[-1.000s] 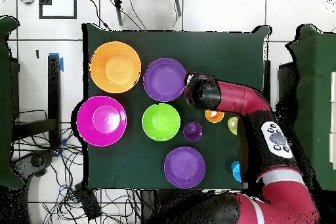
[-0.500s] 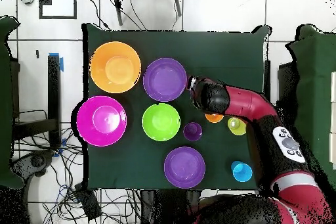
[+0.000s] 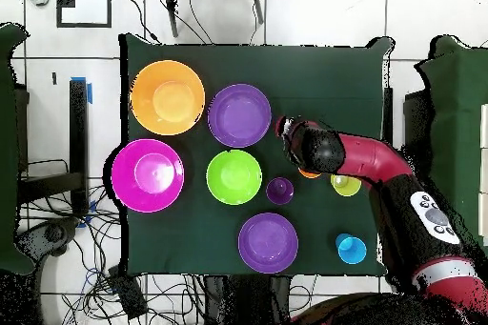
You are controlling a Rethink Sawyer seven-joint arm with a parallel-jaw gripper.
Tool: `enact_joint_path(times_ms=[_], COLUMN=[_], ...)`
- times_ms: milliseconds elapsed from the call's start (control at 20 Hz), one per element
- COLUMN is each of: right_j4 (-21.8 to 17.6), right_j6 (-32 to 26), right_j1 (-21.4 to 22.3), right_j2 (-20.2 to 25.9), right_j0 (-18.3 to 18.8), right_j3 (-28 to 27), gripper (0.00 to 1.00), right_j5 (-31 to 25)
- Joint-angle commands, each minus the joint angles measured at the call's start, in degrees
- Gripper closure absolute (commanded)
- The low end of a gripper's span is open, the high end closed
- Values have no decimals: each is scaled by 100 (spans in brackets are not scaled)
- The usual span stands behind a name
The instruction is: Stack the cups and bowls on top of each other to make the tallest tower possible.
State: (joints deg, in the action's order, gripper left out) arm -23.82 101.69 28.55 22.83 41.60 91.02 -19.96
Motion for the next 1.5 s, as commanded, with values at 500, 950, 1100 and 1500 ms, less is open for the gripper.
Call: enact_joint_path(times_ms=[500, 950, 1100, 1500], right_j4=[-1024, -830, -681, -717], right_j6=[-66, 147, 276, 226], right_j1=[655, 574, 414, 296], right_j2=[-100, 44, 202, 272], right_j0=[-887, -733, -566, -472], right_j3=[484, 709, 791, 751], gripper=[0, 0, 0, 0], right_j5=[-3, 252, 416, 499])
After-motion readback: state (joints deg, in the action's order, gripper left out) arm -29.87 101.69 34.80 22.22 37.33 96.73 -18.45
